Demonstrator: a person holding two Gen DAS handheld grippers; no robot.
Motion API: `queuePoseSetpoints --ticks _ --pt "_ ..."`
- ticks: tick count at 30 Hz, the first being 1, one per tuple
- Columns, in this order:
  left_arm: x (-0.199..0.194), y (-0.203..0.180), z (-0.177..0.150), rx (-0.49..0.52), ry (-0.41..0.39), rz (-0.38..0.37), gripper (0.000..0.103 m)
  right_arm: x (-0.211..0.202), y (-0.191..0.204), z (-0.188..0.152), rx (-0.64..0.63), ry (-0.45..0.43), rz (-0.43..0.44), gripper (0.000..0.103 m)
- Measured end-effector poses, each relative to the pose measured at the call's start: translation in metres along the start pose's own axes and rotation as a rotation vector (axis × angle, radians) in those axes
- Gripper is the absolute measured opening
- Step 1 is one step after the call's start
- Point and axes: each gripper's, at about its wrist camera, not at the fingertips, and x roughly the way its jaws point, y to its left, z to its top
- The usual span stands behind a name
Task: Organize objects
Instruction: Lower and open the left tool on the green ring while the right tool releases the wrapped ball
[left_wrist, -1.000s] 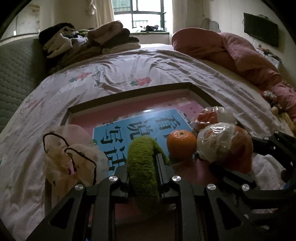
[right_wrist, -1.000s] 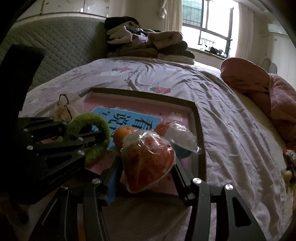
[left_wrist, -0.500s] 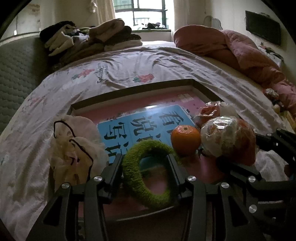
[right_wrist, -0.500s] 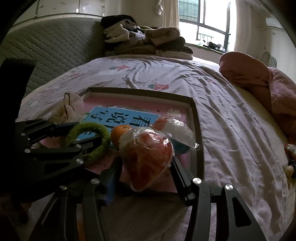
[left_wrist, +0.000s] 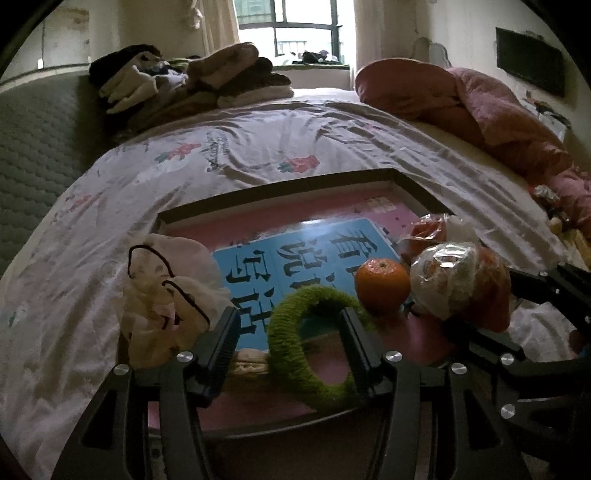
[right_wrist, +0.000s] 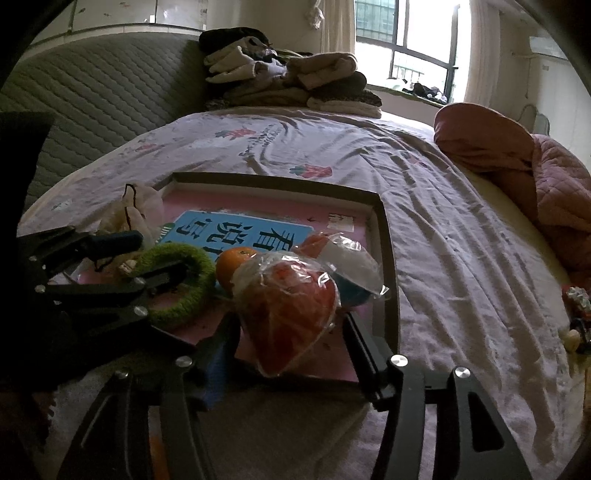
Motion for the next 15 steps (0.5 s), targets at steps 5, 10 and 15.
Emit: queuePoseSetpoints --ticks 5,10,15 --pt "-0.008 0.004 0.001 -0.009 -0.021 0.003 0.057 -0.004 -0.001 0.001 0.000 -0.011 -0.001 0.060" --pt "-0.017 0.008 0.002 -0.034 -0.043 -0.010 0.057 -0.006 -0.002 0.003 0.007 -0.020 -0.001 0.061" --pt "-0.021 0.015 0.002 -0.069 -0.040 -0.046 0.058 -0.008 -0.004 0.005 0.016 -0.033 -0.005 0.061"
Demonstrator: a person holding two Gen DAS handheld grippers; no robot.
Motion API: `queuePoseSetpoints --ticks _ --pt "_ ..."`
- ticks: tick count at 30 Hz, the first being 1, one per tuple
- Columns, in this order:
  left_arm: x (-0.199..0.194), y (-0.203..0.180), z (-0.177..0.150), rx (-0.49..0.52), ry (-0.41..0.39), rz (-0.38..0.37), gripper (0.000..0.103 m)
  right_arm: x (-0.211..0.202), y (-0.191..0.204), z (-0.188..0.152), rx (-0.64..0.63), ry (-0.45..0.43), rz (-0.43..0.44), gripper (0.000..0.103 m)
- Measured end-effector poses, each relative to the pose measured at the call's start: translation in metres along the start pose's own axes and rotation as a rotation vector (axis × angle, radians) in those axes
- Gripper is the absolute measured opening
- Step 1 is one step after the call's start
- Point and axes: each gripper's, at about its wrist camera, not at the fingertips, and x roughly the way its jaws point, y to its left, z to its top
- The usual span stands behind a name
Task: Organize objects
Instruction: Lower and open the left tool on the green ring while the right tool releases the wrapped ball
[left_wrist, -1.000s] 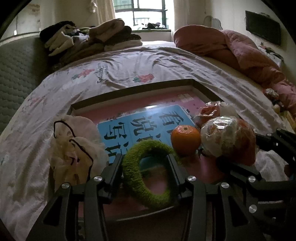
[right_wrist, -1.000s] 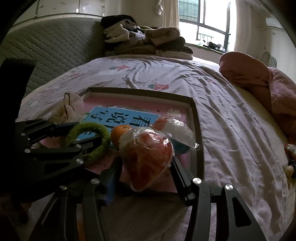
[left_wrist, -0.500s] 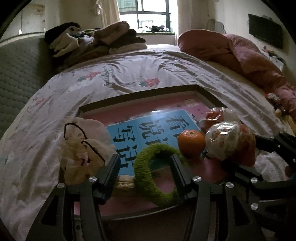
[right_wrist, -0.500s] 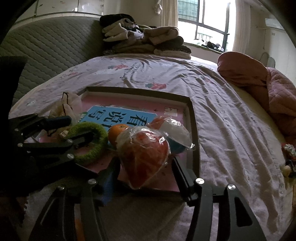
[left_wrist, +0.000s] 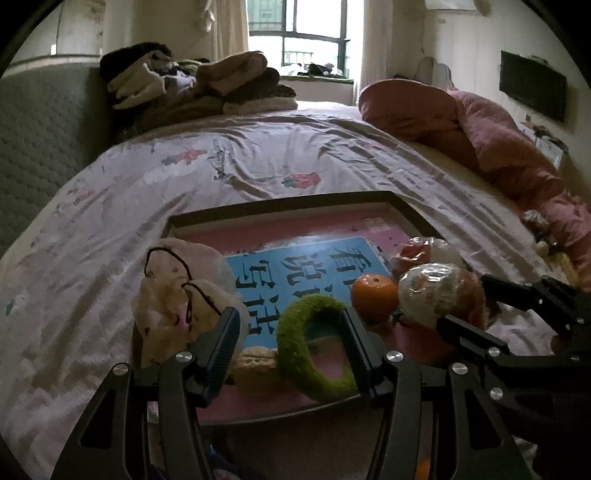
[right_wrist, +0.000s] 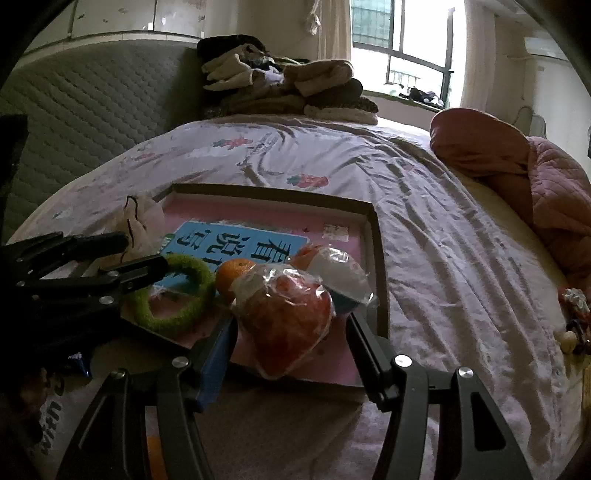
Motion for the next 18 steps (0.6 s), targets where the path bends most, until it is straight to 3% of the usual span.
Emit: queuePoseSetpoints --ticks 18 --pt "-0.0105 0.0028 -0.0035 0.009 -0.020 0.022 0.058 -0.0043 -0.0084 0.0049 0.032 -0.030 -0.025 0.061"
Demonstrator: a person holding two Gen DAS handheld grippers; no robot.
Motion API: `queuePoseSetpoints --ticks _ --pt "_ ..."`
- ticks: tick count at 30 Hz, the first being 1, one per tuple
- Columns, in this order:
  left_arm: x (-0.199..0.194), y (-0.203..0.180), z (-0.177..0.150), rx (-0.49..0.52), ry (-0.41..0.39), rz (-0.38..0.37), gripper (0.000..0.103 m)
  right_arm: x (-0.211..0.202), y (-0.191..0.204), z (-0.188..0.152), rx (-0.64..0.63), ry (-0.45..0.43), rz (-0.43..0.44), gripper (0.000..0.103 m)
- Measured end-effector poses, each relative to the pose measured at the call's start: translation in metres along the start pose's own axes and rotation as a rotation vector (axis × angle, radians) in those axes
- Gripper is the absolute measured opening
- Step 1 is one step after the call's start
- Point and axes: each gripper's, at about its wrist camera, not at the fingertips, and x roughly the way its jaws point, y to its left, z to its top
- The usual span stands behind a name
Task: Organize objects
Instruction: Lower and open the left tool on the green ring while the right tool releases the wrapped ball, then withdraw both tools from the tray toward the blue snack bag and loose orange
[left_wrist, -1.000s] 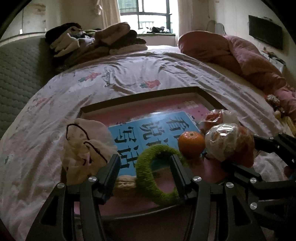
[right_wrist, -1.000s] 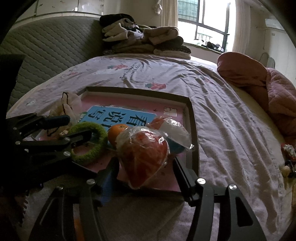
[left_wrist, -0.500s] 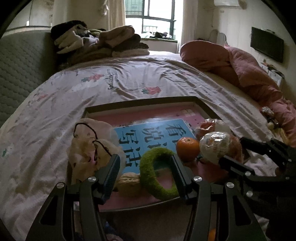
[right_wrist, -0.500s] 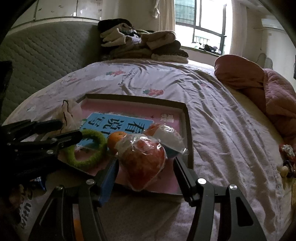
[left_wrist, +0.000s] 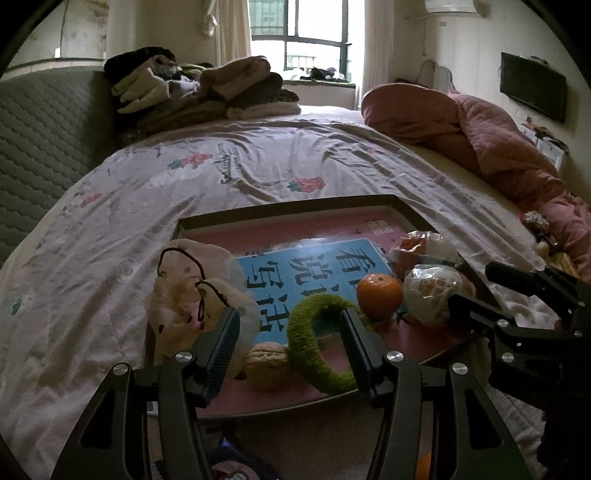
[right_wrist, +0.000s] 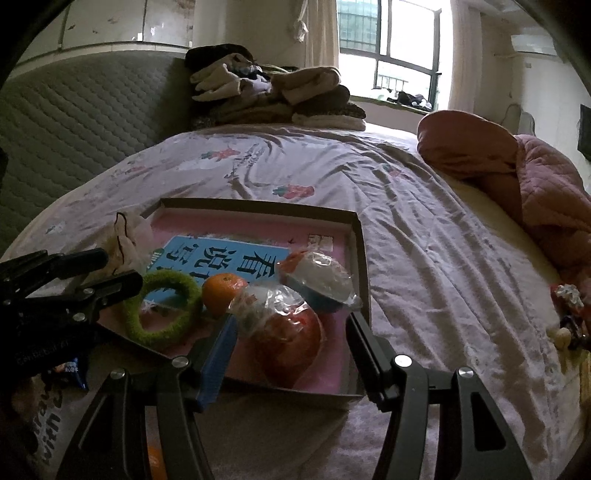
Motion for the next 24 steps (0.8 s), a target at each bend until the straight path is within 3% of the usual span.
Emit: queuePoseSetpoints --ticks 24 --pt "-0.024 0.002 -0.004 0.017 -0.066 0.019 0.058 -0.017 0.004 0.005 0.011 -0.063 0.033 0.061"
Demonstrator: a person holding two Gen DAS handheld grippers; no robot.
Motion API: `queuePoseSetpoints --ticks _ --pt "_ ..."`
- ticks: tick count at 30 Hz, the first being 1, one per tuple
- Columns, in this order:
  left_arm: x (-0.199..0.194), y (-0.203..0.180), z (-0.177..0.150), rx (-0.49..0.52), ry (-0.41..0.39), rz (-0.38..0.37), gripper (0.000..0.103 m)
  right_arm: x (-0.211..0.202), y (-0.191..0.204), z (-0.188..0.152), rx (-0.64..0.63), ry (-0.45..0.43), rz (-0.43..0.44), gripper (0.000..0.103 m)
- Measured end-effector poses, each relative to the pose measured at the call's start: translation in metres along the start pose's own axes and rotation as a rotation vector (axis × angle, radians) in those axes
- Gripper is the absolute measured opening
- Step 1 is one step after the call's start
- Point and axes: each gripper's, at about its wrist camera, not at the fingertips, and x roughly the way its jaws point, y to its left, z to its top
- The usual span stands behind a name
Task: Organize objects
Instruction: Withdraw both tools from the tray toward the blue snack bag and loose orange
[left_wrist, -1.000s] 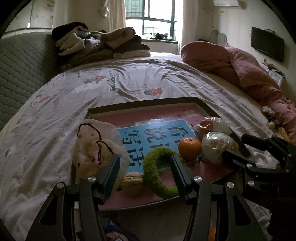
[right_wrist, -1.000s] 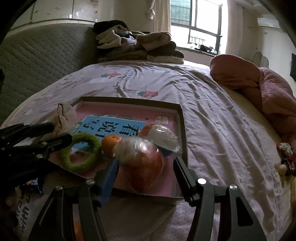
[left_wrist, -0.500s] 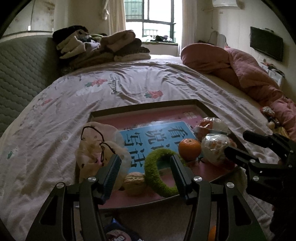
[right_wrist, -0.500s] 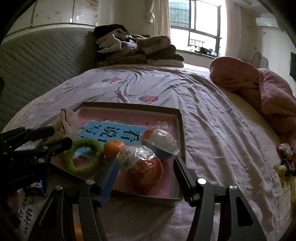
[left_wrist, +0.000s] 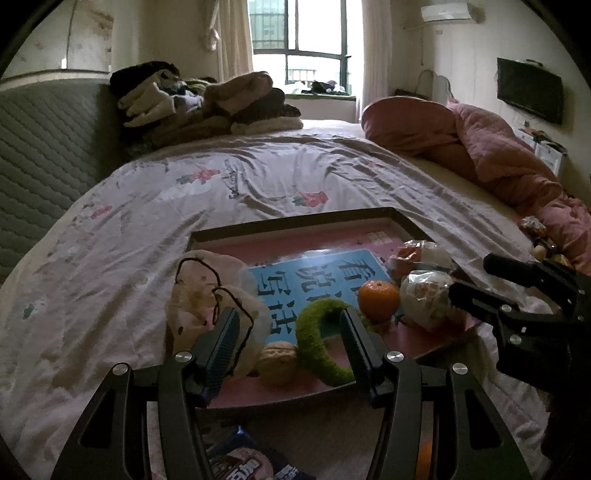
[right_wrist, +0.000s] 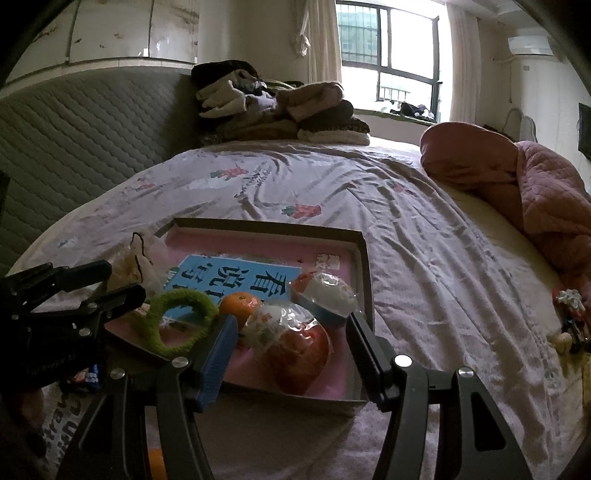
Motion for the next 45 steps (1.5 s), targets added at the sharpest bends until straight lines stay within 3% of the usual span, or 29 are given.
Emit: queuePoseSetpoints --ticks 19,37,45 --pt "-0.037 0.012 -0.018 0.030 -0.062 0.025 0.059 -0.021 -0.002 0.007 0.051 -0.066 0.046 0.061" --pt "-0.042 0.013 -0.039 0.010 0.004 -0.019 0.065 -0.024 0.020 -0.008 0.030 -0.030 0.102 0.065" --pt "-0.044 0.019 -0.052 0.031 0.030 -0.003 0.065 -0.026 0.032 -0.021 0.003 0.000 0.125 0.065"
